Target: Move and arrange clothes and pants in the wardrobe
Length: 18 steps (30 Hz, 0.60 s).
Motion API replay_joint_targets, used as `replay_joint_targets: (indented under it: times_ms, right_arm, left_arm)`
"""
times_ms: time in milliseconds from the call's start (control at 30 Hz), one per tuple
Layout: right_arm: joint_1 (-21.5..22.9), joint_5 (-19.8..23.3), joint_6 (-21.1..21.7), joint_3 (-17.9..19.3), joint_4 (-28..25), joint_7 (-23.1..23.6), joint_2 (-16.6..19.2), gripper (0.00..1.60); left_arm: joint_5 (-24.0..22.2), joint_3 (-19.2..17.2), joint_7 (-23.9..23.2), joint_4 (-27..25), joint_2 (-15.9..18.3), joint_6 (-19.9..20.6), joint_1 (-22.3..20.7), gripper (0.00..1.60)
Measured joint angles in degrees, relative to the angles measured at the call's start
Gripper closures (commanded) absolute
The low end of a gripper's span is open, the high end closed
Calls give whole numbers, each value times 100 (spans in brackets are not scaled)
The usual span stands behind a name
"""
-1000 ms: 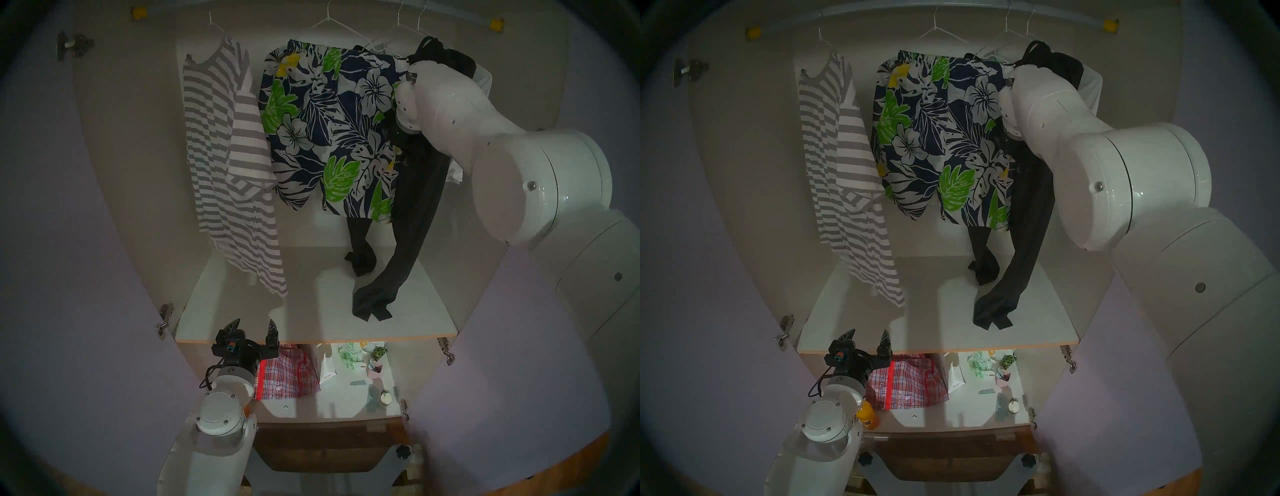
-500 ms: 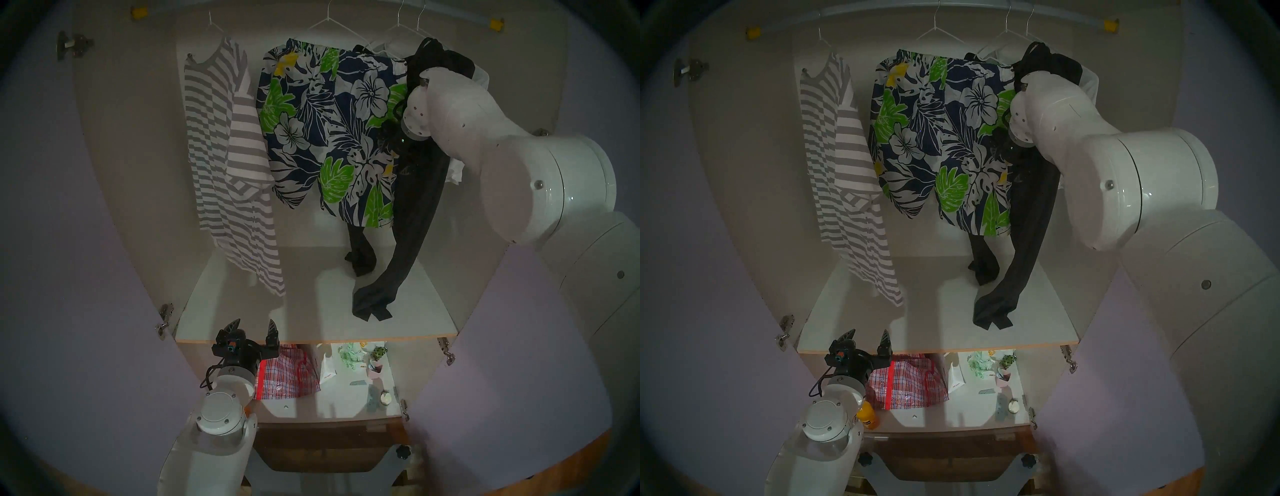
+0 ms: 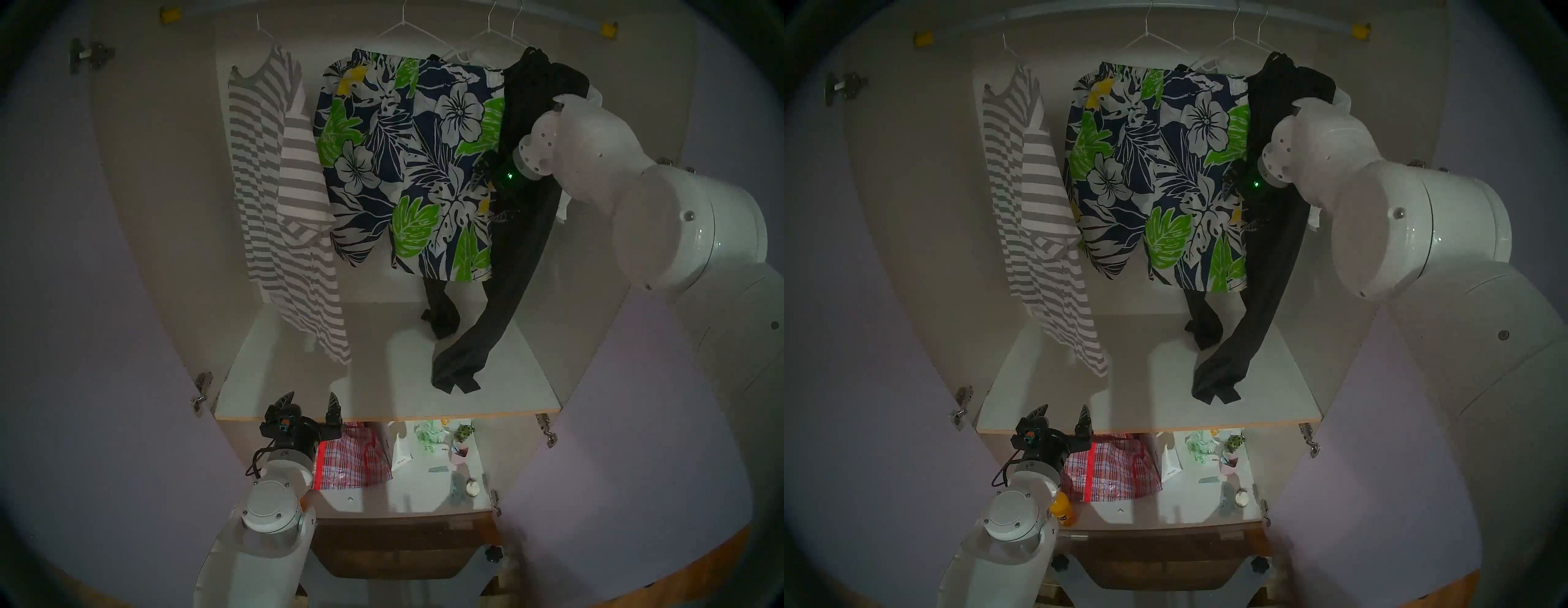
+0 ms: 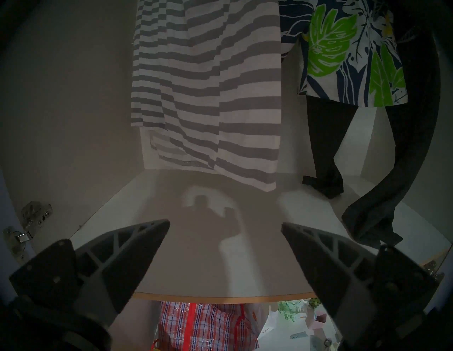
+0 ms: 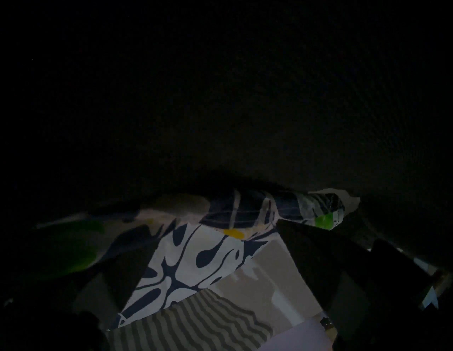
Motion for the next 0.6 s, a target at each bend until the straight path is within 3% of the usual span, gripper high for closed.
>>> replay_joint_targets:
  times_ms: [600]
  right_arm:
    - [-84,-42,-489,33,12,-11,455,0]
  left_arm:
    - [-21,34,68,90,16,0,-43,0]
